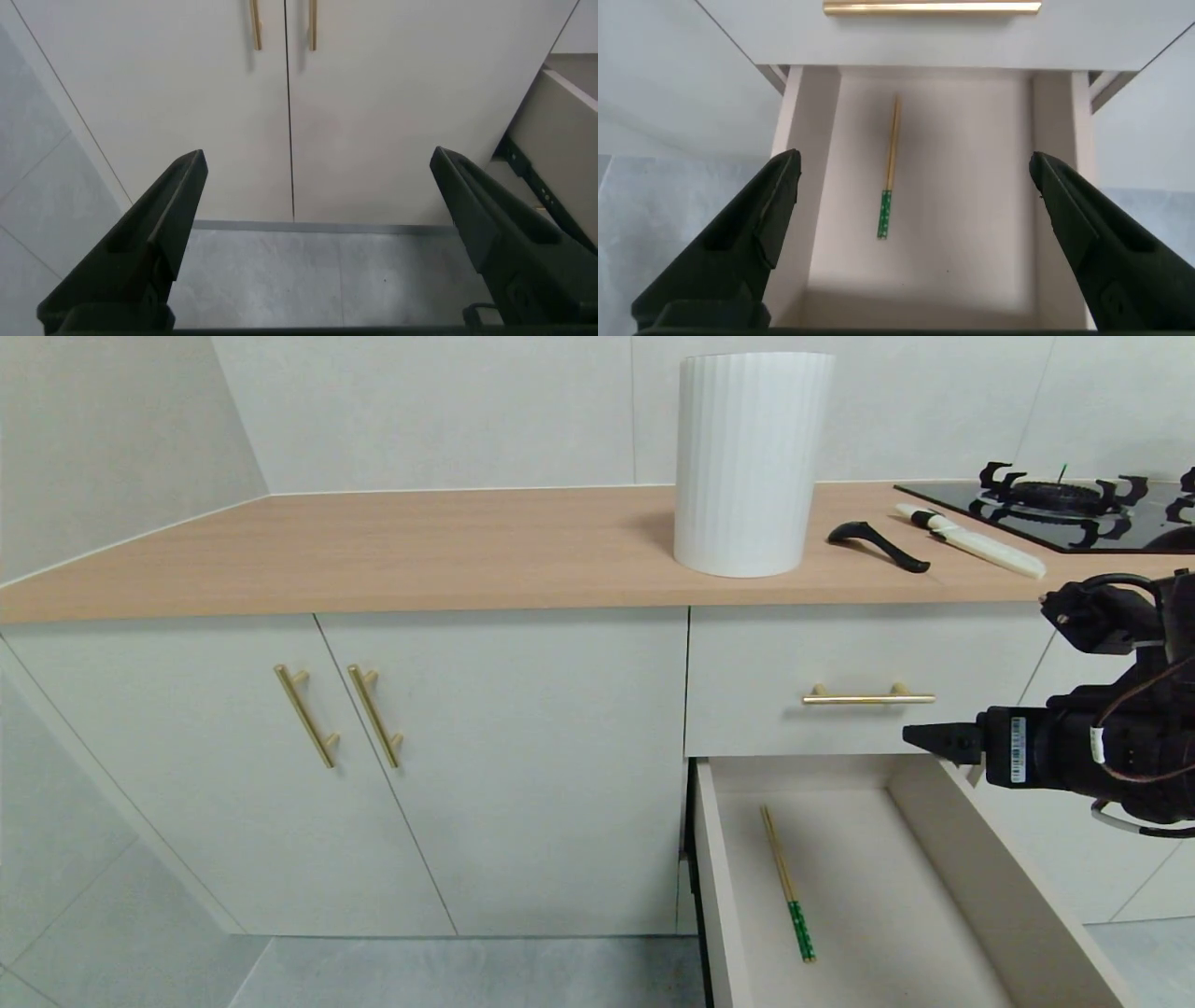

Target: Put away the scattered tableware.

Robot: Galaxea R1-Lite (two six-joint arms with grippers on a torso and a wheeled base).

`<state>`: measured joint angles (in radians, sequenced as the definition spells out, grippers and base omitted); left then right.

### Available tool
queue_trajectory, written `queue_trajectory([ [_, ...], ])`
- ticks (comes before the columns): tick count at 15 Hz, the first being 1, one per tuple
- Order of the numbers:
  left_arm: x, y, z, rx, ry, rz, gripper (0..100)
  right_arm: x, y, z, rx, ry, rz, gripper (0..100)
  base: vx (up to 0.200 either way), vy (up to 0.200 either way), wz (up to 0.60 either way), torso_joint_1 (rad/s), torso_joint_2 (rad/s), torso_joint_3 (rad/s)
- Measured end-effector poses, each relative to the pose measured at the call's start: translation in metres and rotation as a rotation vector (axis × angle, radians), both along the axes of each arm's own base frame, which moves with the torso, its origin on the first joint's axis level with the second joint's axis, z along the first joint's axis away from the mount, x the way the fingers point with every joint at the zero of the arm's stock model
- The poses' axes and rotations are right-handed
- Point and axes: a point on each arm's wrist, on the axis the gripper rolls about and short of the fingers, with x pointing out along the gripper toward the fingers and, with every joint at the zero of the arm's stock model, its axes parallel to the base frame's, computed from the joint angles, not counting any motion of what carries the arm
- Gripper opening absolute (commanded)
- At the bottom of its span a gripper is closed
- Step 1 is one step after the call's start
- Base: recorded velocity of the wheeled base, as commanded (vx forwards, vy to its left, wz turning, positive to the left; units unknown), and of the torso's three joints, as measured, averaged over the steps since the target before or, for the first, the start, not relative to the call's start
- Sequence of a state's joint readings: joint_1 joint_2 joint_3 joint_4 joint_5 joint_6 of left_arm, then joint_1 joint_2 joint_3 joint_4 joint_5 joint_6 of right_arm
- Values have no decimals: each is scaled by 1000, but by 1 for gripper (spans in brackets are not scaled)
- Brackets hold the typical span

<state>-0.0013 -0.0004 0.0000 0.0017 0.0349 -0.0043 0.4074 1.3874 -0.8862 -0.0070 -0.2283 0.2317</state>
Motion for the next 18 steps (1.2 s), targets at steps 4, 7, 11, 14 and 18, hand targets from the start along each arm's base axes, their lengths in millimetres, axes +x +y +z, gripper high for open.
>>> queue_trajectory([
  [4,0,0,0,0,0,0,100,0,0,-1,-7,4,0,100,0,0,0,118,-361,-298],
  [7,0,0,0,0,0,-1,100,0,0,-2,-8,3,5,100,0,0,0,144,-499,-300],
  [11,0,0,0,0,0,-1,100,0,0,-2,-9,6,4,100,0,0,0,177,-464,-293],
  [14,0,0,0,0,0,0,100,0,0,-3,-12,9,4,100,0,0,0,191,-468,-286],
  [18,0,0,0,0,0,-1,100,1,0,-5,-19,15,7,100,0,0,0,199,-464,-271],
])
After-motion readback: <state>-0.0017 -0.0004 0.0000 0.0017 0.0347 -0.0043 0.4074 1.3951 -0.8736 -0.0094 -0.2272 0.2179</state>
